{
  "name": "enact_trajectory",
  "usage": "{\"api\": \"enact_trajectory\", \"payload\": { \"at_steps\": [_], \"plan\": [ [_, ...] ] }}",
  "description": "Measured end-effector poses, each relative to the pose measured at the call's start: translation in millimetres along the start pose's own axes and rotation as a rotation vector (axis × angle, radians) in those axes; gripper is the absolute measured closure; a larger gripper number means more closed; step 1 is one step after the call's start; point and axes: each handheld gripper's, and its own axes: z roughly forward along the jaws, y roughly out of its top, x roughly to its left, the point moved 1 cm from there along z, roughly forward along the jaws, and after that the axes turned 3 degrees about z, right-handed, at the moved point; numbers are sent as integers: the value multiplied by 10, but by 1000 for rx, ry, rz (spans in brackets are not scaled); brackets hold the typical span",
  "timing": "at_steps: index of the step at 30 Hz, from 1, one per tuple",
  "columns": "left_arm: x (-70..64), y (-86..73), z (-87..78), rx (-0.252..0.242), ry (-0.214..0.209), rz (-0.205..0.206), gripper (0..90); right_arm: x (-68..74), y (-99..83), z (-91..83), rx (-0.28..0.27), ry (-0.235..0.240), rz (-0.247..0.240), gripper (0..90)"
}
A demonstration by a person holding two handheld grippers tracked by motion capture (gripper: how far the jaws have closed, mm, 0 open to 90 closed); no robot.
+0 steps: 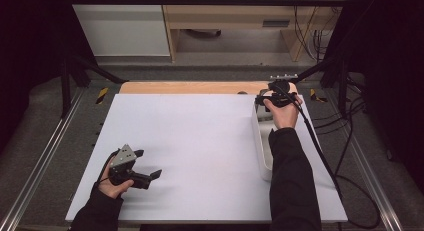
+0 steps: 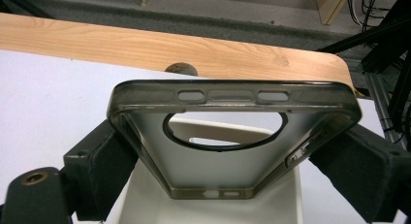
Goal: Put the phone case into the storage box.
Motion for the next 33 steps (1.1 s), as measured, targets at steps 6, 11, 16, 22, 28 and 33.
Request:
{"api": "enact_trajectory", "payload": {
  "at_steps": [6, 11, 16, 22, 28, 33],
  "plan": [
    [-1, -1, 2, 2, 0, 1, 0, 3, 0, 13, -9, 1, -3, 115],
    [0, -2, 3, 2, 0, 2, 0, 8, 0, 24, -16, 0, -1, 115],
    [0, -2, 4, 2, -1, 2, 0, 6, 0, 28, -20, 2, -4, 112],
    [-2, -3, 6, 2, -1, 3, 0, 9, 2, 53, -19, 39, -24, 33],
    [-2, -4, 7, 3, -1, 4, 0, 9, 5, 42, -45, 18, -38, 4],
    [-4, -3, 6, 1, -2, 5, 0, -20, 29, -10, -69, 7, -41, 5]
  ]
}}
